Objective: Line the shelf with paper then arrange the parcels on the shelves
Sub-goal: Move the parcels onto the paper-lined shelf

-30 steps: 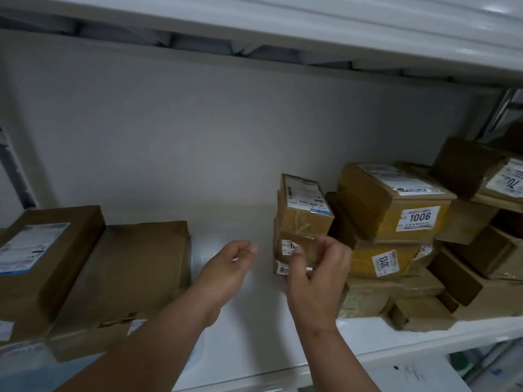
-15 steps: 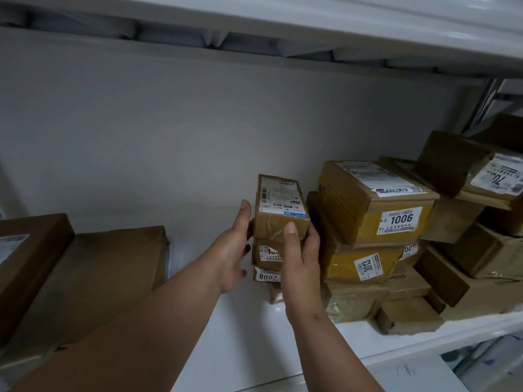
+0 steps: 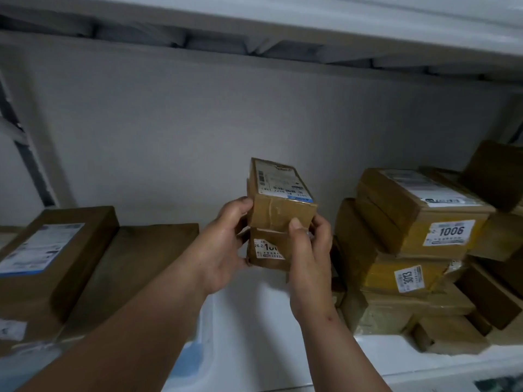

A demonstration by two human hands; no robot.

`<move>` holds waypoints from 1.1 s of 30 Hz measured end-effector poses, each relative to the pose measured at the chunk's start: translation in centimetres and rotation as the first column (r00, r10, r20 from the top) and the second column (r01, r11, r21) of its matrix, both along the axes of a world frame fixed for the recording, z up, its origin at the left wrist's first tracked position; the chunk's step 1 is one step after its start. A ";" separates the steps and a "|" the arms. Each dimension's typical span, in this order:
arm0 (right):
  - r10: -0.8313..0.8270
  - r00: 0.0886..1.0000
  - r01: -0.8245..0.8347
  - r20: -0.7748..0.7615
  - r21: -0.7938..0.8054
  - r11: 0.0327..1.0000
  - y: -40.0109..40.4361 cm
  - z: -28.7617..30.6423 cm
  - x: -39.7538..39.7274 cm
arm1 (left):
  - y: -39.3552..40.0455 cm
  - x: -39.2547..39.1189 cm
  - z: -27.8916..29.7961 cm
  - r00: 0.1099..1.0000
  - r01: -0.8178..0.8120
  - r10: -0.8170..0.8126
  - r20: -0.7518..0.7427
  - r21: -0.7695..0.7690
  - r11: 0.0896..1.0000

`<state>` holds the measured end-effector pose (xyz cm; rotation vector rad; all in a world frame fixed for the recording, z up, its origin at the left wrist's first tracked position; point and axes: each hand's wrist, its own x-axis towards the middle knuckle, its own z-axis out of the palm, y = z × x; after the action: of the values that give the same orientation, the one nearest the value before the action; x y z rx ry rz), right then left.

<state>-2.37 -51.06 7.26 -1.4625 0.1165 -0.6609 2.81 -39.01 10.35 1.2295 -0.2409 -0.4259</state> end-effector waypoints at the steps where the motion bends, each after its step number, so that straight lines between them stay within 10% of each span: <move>1: 0.020 1.000 -0.020 0.015 -0.003 1.000 0.6 0.0 0.1 | 1.0 -0.1 0.2 1.000 0.002 -0.002 0.005 -0.017 1.000; 22: 0.300 0.952 -0.275 0.059 -0.262 0.925 21.4 -0.4 1.3 | 24.9 -3.1 1.7 0.967 -0.168 0.172 -0.190 0.038 0.985; 33: 0.294 0.956 -0.290 0.024 -0.108 0.951 28.8 -1.0 3.2 | 37.4 -3.0 2.0 0.795 -0.562 0.572 -0.201 0.113 0.820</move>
<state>0.80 -22.29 6.24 -1.5270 -0.1658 -0.4587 -0.24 -1.58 12.33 1.2210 0.3414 -0.0401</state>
